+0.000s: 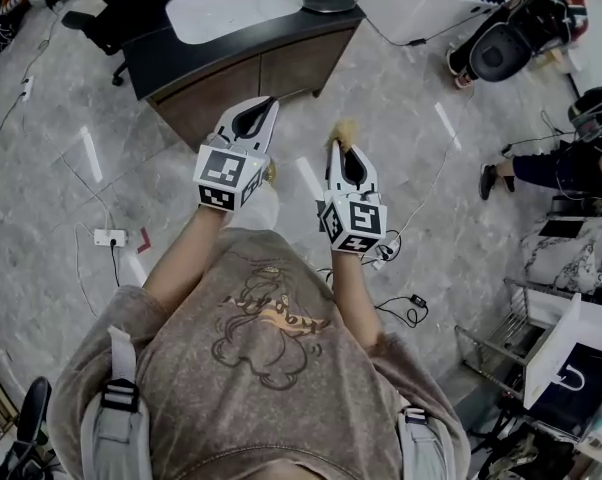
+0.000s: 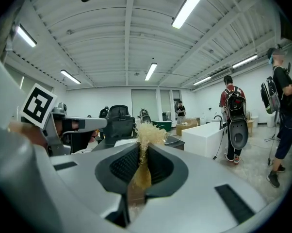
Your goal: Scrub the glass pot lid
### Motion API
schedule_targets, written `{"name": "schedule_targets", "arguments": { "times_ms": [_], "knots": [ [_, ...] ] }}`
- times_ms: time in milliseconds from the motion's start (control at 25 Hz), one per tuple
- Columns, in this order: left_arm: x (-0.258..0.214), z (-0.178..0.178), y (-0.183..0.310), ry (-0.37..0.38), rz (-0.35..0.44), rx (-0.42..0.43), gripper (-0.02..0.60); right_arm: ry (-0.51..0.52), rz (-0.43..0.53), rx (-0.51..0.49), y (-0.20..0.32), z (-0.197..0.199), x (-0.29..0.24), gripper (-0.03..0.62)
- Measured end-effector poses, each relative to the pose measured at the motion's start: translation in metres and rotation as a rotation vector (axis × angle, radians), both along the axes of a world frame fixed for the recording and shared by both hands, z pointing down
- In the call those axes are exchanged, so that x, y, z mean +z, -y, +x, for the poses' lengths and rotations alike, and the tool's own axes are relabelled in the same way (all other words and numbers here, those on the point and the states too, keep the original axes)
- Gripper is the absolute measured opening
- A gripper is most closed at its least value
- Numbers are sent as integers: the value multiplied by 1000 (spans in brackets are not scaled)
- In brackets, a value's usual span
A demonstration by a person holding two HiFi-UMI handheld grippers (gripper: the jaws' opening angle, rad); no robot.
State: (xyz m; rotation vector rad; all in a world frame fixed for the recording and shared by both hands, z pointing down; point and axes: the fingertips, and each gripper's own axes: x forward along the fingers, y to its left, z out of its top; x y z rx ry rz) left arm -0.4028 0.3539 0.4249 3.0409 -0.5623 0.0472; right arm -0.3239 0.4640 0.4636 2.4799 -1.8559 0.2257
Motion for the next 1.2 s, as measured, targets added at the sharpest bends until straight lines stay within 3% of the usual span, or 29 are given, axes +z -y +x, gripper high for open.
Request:
{"name": "schedule_targets", "arguments": {
  "times_ms": [360, 760, 1200],
  "knots": [
    [6, 82, 69, 11, -42, 38, 15, 19, -20, 44, 59, 76, -1, 46],
    [-13, 171, 173, 6, -58, 60, 15, 12, -17, 36, 163, 158, -23, 46],
    [-12, 236, 267, 25, -62, 66, 15, -2, -21, 16, 261, 224, -29, 46]
  ]
}}
